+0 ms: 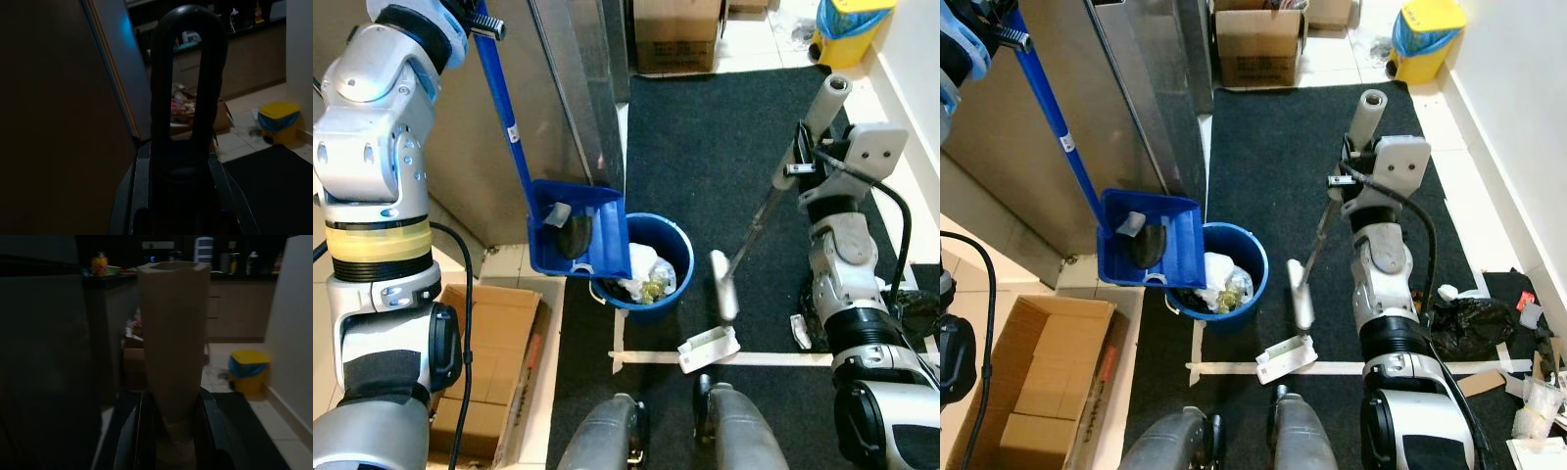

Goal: Sweep floor

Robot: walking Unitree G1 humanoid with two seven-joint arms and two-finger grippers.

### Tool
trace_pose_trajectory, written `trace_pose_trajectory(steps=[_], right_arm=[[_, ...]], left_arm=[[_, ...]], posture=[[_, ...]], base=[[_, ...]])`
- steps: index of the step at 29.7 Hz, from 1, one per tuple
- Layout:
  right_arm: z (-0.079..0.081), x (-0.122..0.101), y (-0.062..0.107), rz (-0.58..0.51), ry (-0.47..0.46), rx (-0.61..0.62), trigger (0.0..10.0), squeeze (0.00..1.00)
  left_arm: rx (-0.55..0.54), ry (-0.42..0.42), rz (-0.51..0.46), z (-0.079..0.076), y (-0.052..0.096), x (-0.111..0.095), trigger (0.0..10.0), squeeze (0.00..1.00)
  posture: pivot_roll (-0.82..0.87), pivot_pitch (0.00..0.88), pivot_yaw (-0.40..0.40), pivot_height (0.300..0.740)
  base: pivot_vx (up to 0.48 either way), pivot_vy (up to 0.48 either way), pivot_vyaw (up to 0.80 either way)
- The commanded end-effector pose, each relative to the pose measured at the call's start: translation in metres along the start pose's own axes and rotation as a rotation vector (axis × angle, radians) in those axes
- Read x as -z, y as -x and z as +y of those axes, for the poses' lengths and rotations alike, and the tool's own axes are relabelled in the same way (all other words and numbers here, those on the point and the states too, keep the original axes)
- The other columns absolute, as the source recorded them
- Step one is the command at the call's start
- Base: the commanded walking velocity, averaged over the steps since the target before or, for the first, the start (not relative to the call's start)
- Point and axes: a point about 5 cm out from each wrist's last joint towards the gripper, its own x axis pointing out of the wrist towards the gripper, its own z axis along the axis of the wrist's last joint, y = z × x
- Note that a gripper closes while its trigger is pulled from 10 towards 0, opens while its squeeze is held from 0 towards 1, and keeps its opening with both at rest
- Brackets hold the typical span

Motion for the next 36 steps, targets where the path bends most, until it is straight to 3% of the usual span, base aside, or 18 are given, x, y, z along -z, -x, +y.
trace_pose_trajectory(steps=[1,7,15,25,31,34,36], right_arm=[[-0.002,-0.001,0.001,-0.02,0.024,0.003,10.0,0.0],[-0.005,-0.001,0.001,-0.023,0.014,0.019,10.0,0.0],[-0.003,-0.002,0.0,-0.03,0.014,0.016,10.0,0.0],[-0.004,-0.001,0.001,-0.029,0.012,0.02,10.0,0.0],[-0.003,0.0,0.0,-0.029,0.008,0.019,10.0,0.0],[0.0,-0.001,-0.001,-0.029,0.003,0.012,10.0,0.0],[0.0,-0.001,-0.001,-0.029,0.002,0.01,10.0,0.0]], left_arm=[[-0.001,-0.102,-0.072,0.006,0.003,-0.013,10.0,0.0],[0.089,-0.13,-0.106,-0.008,-0.001,-0.004,10.0,0.0],[0.214,-0.181,-0.164,-0.044,-0.012,0.003,10.0,0.0],[0.283,-0.196,-0.241,-0.065,-0.017,-0.009,10.0,0.0],[0.309,-0.251,-0.283,-0.073,-0.019,-0.014,10.0,0.0],[0.404,-0.284,-0.355,-0.094,-0.016,-0.025,10.0,0.0],[0.429,-0.299,-0.37,-0.099,-0.015,-0.026,10.0,0.0]], posture=[[0.02,0.14,0.093,0.74],[0.02,0.139,0.094,0.74],[0.01,0.141,0.092,0.74],[0.01,0.146,0.095,0.74],[0.01,0.147,0.091,0.74],[0.01,0.148,0.09,0.74],[0.01,0.148,0.09,0.74]], base=[[0.0,0.0,0.0],[0.0,0.0,0.0],[0.0,0.0,0.0],[0.0,0.0,0.0],[0.0,0.0,0.0],[0.0,0.0,0.0],[0.0,0.0,0.0]])
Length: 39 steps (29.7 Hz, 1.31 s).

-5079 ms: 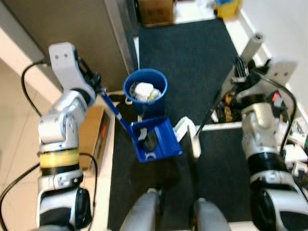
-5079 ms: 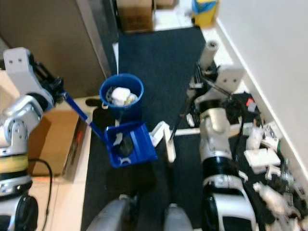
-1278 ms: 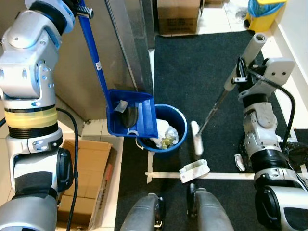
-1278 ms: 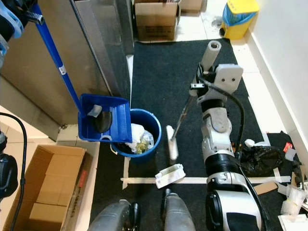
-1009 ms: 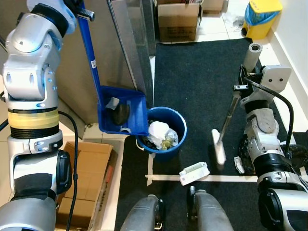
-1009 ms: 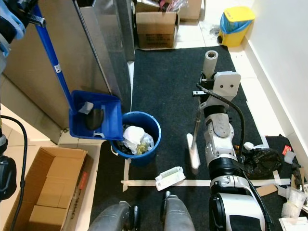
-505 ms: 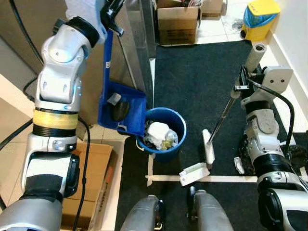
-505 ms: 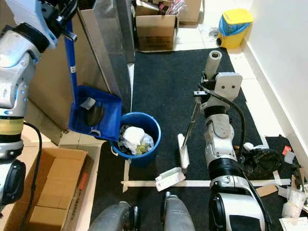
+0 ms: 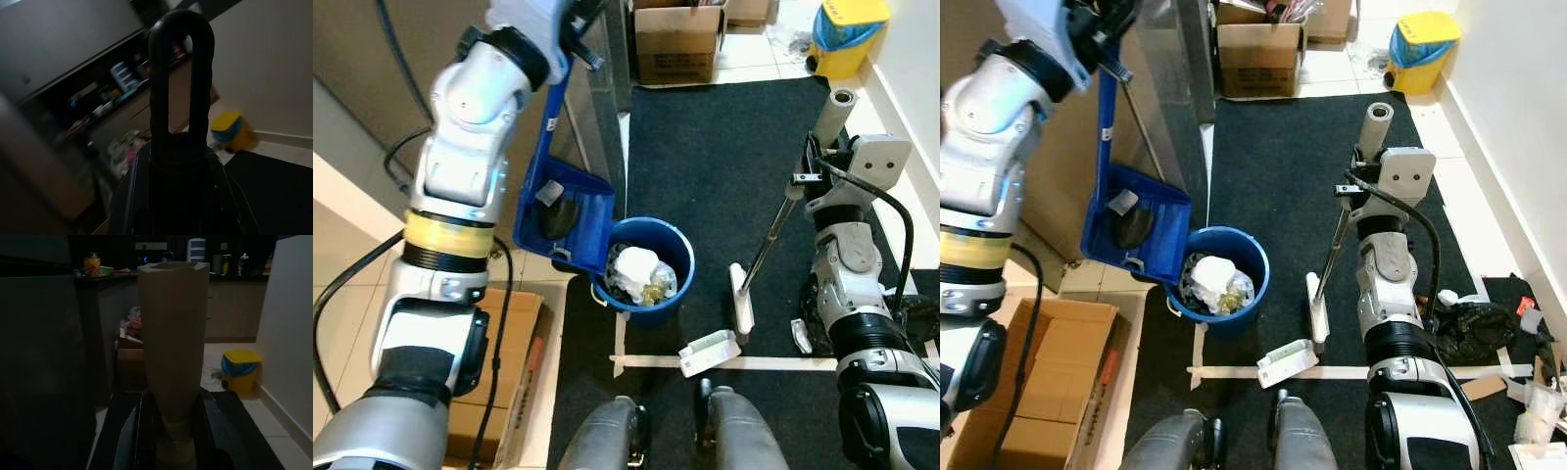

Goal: Sweep floor

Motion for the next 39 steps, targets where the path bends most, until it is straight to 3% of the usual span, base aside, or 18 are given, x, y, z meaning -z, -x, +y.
trace_pose_trajectory(steps=[1,6,13,19,21,23,27,30,32,33,36,39], right_arm=[[0.003,-0.005,-0.003,-0.035,0.005,-0.011,10.0,0.0],[0.004,-0.005,-0.002,-0.033,0.003,-0.014,10.0,0.0],[0.003,-0.004,-0.001,-0.033,0.001,-0.006,10.0,0.0],[0.004,-0.004,-0.001,-0.032,-0.001,-0.008,10.0,0.0],[0.004,-0.004,-0.002,-0.032,-0.002,-0.009,10.0,0.0],[0.004,-0.004,-0.003,-0.033,-0.003,-0.01,10.0,0.0],[0.005,-0.004,-0.003,-0.033,-0.004,-0.01,10.0,0.0],[0.004,-0.004,-0.002,-0.033,-0.004,-0.01,10.0,0.0],[0.004,-0.004,-0.002,-0.033,-0.004,-0.009,10.0,0.0],[0.004,-0.004,-0.002,-0.033,-0.004,-0.008,10.0,0.0],[0.003,-0.003,-0.002,-0.031,-0.009,-0.004,10.0,0.0],[0.003,-0.003,-0.002,-0.03,-0.013,-0.003,10.0,0.0]], left_arm=[[0.019,-0.1,-0.112,0.001,-0.005,-0.026,10.0,0.0],[0.096,-0.084,-0.18,-0.017,-0.012,-0.037,10.0,0.0],[0.126,-0.092,-0.231,-0.024,-0.017,-0.049,10.0,0.0],[0.206,-0.186,-0.224,-0.035,-0.018,-0.044,10.0,0.0],[0.233,-0.161,-0.22,-0.039,-0.017,-0.042,10.0,0.0],[0.245,-0.062,-0.244,-0.043,-0.017,-0.045,10.0,0.0],[0.203,-0.02,-0.261,-0.038,-0.022,-0.049,10.0,0.0],[0.185,-0.051,-0.264,-0.034,-0.024,-0.05,10.0,0.0],[0.181,-0.014,-0.27,-0.033,-0.025,-0.05,10.0,0.0],[0.168,0.046,-0.279,-0.031,-0.025,-0.052,10.0,0.0],[0.192,-0.118,-0.237,-0.033,-0.025,-0.045,10.0,0.0],[0.19,-0.019,-0.245,-0.031,-0.024,-0.046,10.0,0.0]], posture=[[0.01,0.148,0.09,0.74],[0.01,0.149,0.092,0.74],[0.01,0.149,0.097,0.74],[0.01,0.149,0.095,0.74],[0.01,0.148,0.094,0.74],[0.01,0.147,0.094,0.74],[0.01,0.147,0.095,0.74],[0.01,0.147,0.096,0.74],[0.01,0.147,0.097,0.74],[0.01,0.147,0.097,0.74],[0.01,0.146,0.095,0.74],[0.01,0.147,0.095,0.74]], base=[[0.0,0.0,0.0],[0.0,0.0,0.0],[0.0,0.0,0.0],[0.0,0.0,0.0],[0.0,0.0,0.0],[0.0,0.0,0.0],[0.0,0.0,0.0],[0.0,0.0,0.0],[0.0,0.0,0.0],[0.0,0.0,0.0],[0.0,0.0,0.0],[0.0,0.0,0.0]])
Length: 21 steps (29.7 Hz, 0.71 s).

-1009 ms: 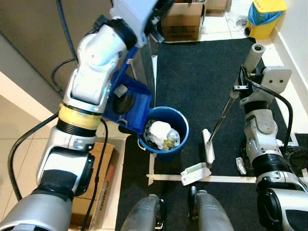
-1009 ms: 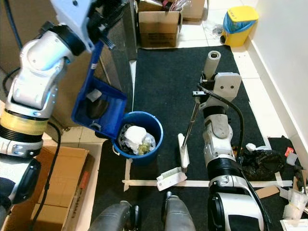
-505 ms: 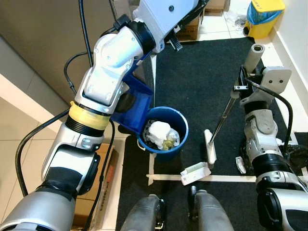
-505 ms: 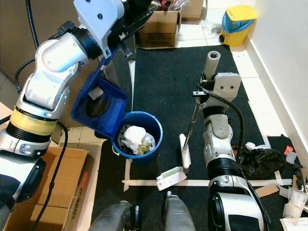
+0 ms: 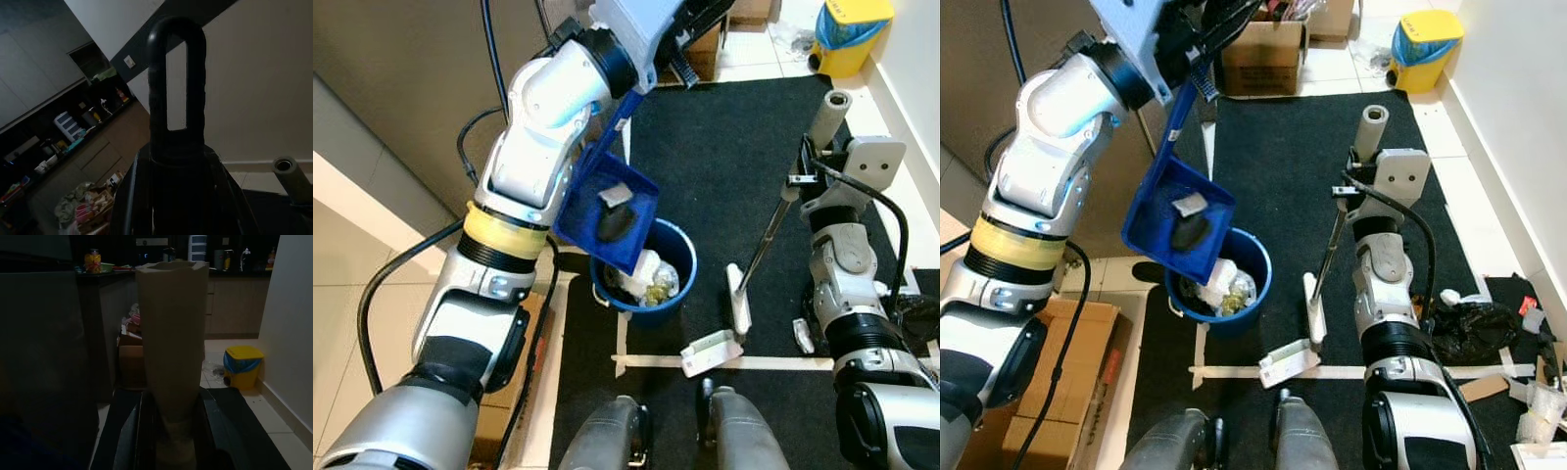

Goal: Sweep floor

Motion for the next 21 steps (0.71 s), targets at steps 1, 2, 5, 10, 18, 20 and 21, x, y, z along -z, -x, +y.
trace_pose_trajectory(steps=[1,2,5,10,18,20,21], right_arm=[[0.003,-0.006,-0.003,-0.04,-0.003,-0.008,10.0,0.0],[0.003,-0.006,-0.003,-0.04,-0.003,-0.008,10.0,0.0],[0.004,-0.006,-0.003,-0.04,-0.004,-0.01,10.0,0.0],[0.003,-0.007,-0.003,-0.041,-0.004,-0.008,10.0,0.0],[0.003,-0.007,-0.003,-0.042,-0.004,-0.007,10.0,0.0],[0.002,-0.007,-0.003,-0.043,-0.005,-0.006,10.0,0.0],[0.002,-0.006,-0.002,-0.042,-0.004,-0.006,10.0,0.0]], left_arm=[[-0.014,-0.044,-0.055,0.011,0.0,-0.017,10.0,0.0],[-0.014,-0.044,-0.055,0.011,0.0,-0.017,10.0,0.0],[-0.005,-0.097,-0.018,0.011,0.002,-0.011,10.0,0.0],[-0.001,-0.11,-0.012,0.011,0.002,-0.01,10.0,0.0],[-0.091,0.005,-0.036,0.024,0.006,-0.013,10.0,0.0],[-0.151,0.057,-0.044,0.032,0.01,-0.014,10.0,0.0],[-0.21,0.116,-0.054,0.04,0.014,-0.014,10.0,0.0]], posture=[[0.01,0.147,0.095,0.74],[0.01,0.147,0.095,0.74],[0.01,0.148,0.095,0.74],[0.01,0.148,0.094,0.74],[0.01,0.148,0.098,0.74],[0.01,0.15,0.097,0.74],[0.01,0.151,0.096,0.74]], base=[[0.0,0.0,0.0],[0.0,0.0,0.0],[0.0,0.0,0.0],[0.0,0.0,0.0],[0.0,0.0,0.0],[0.0,0.0,0.0],[0.0,0.0,0.0]])
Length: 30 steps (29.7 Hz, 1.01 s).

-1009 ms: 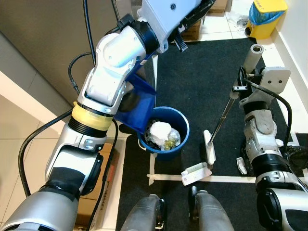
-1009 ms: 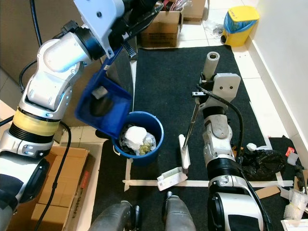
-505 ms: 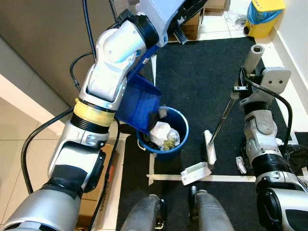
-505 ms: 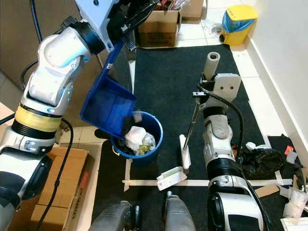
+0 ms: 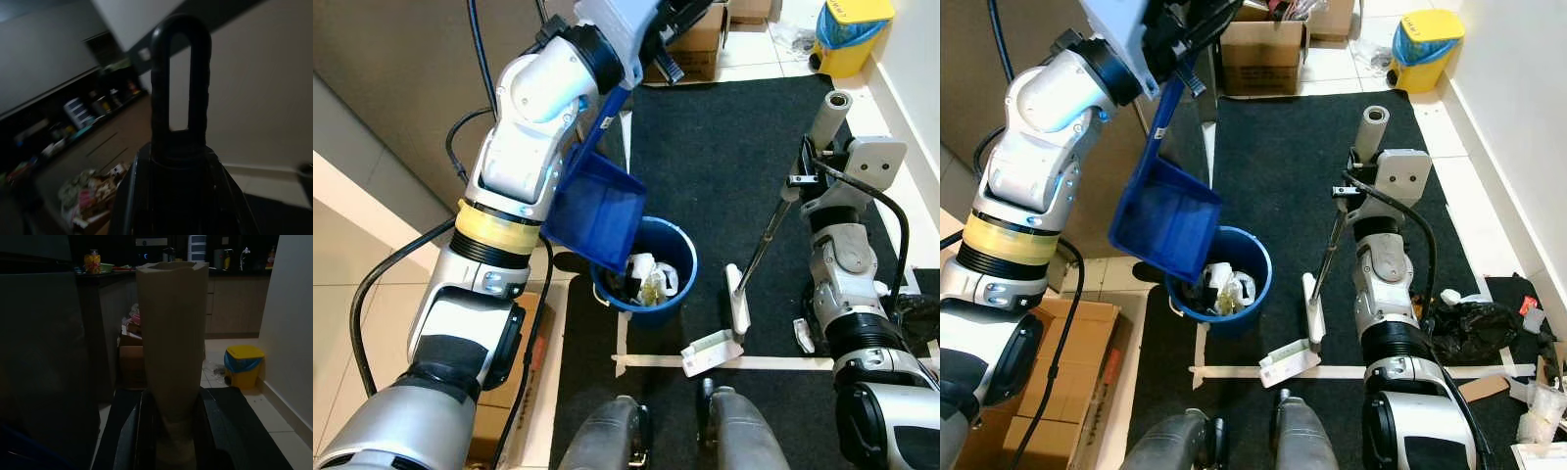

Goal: Sweep floor

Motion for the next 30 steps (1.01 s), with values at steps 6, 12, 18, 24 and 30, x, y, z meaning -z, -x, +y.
trace_pose_trajectory(steps=[6,12,18,24,30], right_arm=[[0.001,-0.004,0.0,-0.028,0.021,-0.012,10.0,0.0],[-0.012,-0.014,-0.007,-0.025,0.138,0.053,10.0,0.0],[-0.027,-0.015,-0.008,-0.001,0.163,0.141,10.0,0.0],[-0.029,-0.013,-0.007,0.007,0.144,0.132,10.0,0.0],[-0.03,-0.012,-0.006,0.015,0.139,0.134,10.0,0.0]], left_arm=[[-0.267,0.156,-0.102,0.039,0.018,-0.023,10.0,0.0],[-0.478,0.297,-0.113,0.065,0.049,-0.023,10.0,0.0],[-0.554,0.376,-0.072,0.066,0.065,-0.011,10.0,0.0],[-0.576,0.399,-0.01,0.056,0.072,0.003,10.0,0.0],[-0.584,0.424,0.001,0.053,0.07,0.004,10.0,0.0]], posture=[[0.0,0.151,0.088,0.74],[-0.01,0.142,0.068,0.74],[-0.01,0.136,0.058,0.74],[-0.02,0.133,0.05,0.74],[-0.03,0.133,0.05,0.74]], base=[[0.0,0.0,0.0],[0.0,0.0,0.0],[0.0,0.0,0.0],[0.0,0.0,0.0],[0.0,0.0,0.0]])
